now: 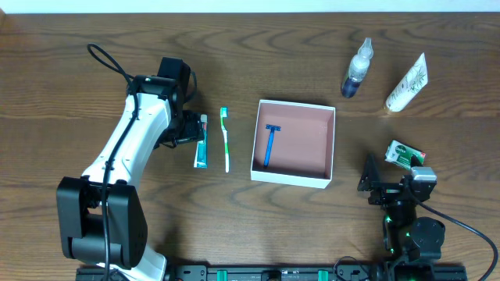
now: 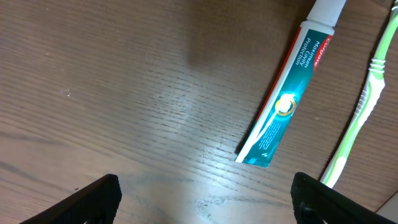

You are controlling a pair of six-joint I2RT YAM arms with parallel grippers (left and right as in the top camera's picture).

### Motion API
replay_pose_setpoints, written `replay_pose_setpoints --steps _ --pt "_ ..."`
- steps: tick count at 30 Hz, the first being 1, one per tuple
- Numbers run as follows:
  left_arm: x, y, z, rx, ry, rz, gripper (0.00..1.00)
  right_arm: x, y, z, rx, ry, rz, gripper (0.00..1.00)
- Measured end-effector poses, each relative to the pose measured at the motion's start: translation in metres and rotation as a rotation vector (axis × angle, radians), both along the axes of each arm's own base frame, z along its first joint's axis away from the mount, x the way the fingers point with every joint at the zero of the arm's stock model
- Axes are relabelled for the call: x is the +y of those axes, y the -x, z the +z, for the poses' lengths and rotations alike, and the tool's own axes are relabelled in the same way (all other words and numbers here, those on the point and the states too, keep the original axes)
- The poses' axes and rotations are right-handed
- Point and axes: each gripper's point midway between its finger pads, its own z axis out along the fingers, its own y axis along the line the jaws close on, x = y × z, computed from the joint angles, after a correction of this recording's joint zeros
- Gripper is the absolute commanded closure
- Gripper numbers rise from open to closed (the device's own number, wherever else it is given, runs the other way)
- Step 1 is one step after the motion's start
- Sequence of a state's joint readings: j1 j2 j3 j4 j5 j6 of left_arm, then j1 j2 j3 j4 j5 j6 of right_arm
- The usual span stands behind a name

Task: Pack container
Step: 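Lower left gripper over the toothpaste tube and close on it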

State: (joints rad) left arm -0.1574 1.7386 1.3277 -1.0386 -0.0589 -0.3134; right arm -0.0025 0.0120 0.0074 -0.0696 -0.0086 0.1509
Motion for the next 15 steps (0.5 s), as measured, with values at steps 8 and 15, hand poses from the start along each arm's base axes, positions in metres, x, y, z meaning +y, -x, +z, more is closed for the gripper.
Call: replay_pose_setpoints --steps 8,15 --pt "0.001 0.009 -0.018 0.023 -0.003 0.000 0.12 0.000 0.000 0.000 0.000 0.000 0.000 0.01" --pt "0.001 0.008 -0.022 0.013 -0.002 0.000 0.12 0.000 0.000 0.000 0.000 0.000 0.000 0.01"
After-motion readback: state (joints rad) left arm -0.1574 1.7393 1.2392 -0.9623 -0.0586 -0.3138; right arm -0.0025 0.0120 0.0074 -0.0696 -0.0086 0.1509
